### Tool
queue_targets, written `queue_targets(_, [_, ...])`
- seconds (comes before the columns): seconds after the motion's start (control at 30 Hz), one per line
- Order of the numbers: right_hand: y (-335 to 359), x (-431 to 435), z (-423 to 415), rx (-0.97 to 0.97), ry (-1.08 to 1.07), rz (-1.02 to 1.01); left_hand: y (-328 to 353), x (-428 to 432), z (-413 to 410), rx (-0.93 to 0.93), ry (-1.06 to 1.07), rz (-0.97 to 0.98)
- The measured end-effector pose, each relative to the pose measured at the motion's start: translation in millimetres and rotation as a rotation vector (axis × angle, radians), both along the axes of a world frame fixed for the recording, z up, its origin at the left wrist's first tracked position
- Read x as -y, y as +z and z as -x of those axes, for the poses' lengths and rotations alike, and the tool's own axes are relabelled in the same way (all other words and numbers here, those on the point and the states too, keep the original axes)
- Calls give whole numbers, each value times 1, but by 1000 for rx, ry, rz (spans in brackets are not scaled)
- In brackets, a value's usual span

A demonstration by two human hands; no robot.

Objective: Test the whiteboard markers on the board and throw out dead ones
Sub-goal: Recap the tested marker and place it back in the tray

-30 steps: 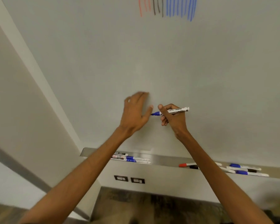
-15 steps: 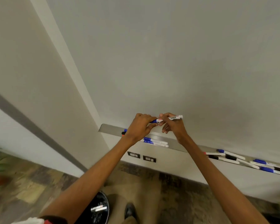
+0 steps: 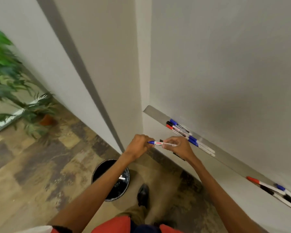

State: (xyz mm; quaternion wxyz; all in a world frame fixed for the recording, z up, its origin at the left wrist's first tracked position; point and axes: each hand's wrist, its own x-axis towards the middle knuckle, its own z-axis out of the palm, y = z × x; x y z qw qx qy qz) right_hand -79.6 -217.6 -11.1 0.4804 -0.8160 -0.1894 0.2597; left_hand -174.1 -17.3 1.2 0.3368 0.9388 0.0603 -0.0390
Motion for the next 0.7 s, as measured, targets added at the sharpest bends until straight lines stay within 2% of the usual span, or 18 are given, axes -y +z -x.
queue_targets(0.1, [-22, -33, 11, 25, 182, 107, -14, -23, 30, -70, 116, -5])
queue_targets(0.27, [-51, -81, 40, 60, 369, 148, -39, -53, 76, -143, 266, -77])
queue_targets(0.5, [-87, -138, 68, 101, 538, 211, -66, -78, 126, -213, 428, -156])
queue_targets(0.7, [-95, -177, 90, 72, 652, 204, -75, -90, 162, -257, 598, -133])
